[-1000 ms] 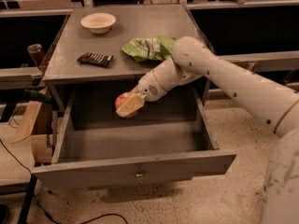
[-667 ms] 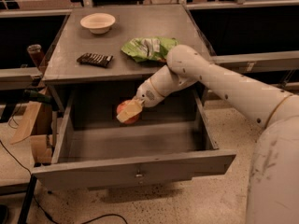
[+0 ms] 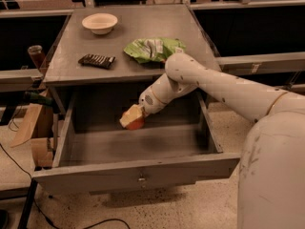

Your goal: Place apple into top drawer

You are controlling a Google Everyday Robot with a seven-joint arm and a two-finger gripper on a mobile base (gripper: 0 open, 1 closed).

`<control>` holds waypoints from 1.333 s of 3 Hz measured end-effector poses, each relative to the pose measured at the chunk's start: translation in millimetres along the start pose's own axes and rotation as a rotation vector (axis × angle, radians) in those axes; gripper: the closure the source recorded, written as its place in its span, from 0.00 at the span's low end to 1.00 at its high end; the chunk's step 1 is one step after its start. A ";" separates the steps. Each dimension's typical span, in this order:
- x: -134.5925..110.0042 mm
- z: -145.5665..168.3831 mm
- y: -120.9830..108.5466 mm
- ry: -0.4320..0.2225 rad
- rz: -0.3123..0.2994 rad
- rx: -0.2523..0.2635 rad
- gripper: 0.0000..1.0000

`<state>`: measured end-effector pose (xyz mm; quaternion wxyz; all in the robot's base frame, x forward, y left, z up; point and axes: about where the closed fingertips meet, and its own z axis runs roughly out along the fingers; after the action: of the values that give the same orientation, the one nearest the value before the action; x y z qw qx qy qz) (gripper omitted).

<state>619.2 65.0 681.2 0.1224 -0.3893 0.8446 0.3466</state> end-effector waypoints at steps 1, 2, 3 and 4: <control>6.6 -2.2 -14.4 -0.020 0.096 0.062 0.86; 14.7 -8.3 -29.2 -0.055 0.161 0.119 0.62; 17.7 -19.6 -37.6 -0.103 0.185 0.182 0.38; 13.4 -32.2 -39.7 -0.168 0.174 0.252 0.15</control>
Offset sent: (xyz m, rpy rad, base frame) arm 0.0213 -0.0526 -0.0194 -0.0675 0.0017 -0.3189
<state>641.7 17.2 678.9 0.2100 -0.2658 0.8987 0.2785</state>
